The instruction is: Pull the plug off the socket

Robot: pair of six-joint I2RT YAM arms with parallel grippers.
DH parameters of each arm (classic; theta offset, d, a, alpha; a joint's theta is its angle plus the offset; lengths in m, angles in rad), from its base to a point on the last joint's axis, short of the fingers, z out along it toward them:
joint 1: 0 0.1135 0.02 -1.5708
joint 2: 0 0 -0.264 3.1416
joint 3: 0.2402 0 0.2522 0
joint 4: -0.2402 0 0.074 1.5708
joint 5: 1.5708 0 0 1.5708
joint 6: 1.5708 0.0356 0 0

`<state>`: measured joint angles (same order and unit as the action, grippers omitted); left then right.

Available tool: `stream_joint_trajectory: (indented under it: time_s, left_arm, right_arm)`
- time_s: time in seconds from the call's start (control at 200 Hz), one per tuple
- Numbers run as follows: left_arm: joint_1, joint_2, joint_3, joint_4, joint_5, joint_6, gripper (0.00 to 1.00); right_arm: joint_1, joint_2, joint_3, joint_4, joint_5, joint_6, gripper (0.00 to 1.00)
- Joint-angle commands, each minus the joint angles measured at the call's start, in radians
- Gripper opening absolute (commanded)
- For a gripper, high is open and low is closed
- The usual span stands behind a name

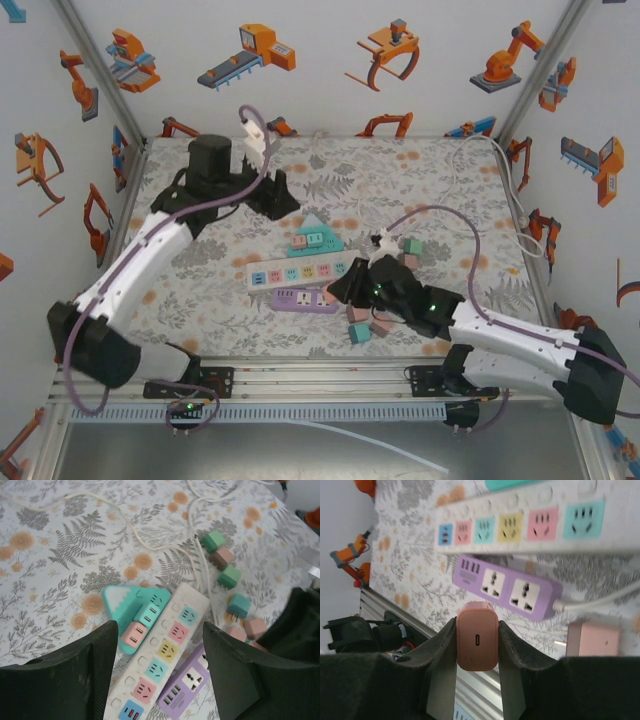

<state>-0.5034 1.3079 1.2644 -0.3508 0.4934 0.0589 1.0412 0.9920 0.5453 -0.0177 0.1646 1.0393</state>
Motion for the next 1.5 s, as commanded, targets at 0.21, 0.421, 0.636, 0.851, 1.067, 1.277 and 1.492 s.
stream_joint_trajectory:
  time_s: [0.21,0.421,0.636,0.851,1.067,1.277,1.492]
  left_arm:
    - [-0.076,-0.415,-0.383,-0.183,0.292,0.376,0.98]
    - [-0.082,-0.514,-0.462,-0.211,0.212,0.376,0.97]
    - [-0.083,-0.468,-0.46,-0.158,0.15,0.39,0.97]
    - [-0.083,-0.474,-0.51,-0.042,0.12,0.369,0.97]
    - [-0.082,-0.474,-0.57,0.088,0.1,0.322,0.97]
    - [-0.082,-0.459,-0.569,0.055,0.112,0.316,0.97]
    - [-0.082,-0.463,-0.571,0.065,0.092,0.325,0.97]
  right_arm:
    - [0.082,0.19,-0.045,0.137,0.103,0.214,0.13]
    - [0.082,0.281,-0.07,0.2,0.145,0.295,0.13]
    - [0.083,0.405,-0.095,0.292,0.082,0.378,0.16]
    - [0.139,0.362,-0.12,0.272,0.142,0.409,0.2]
    - [0.245,0.253,-0.112,0.175,0.303,0.392,0.22]
    - [0.267,0.336,-0.162,0.301,0.371,0.453,0.24]
    - [0.266,0.417,-0.194,0.429,0.408,0.498,0.39]
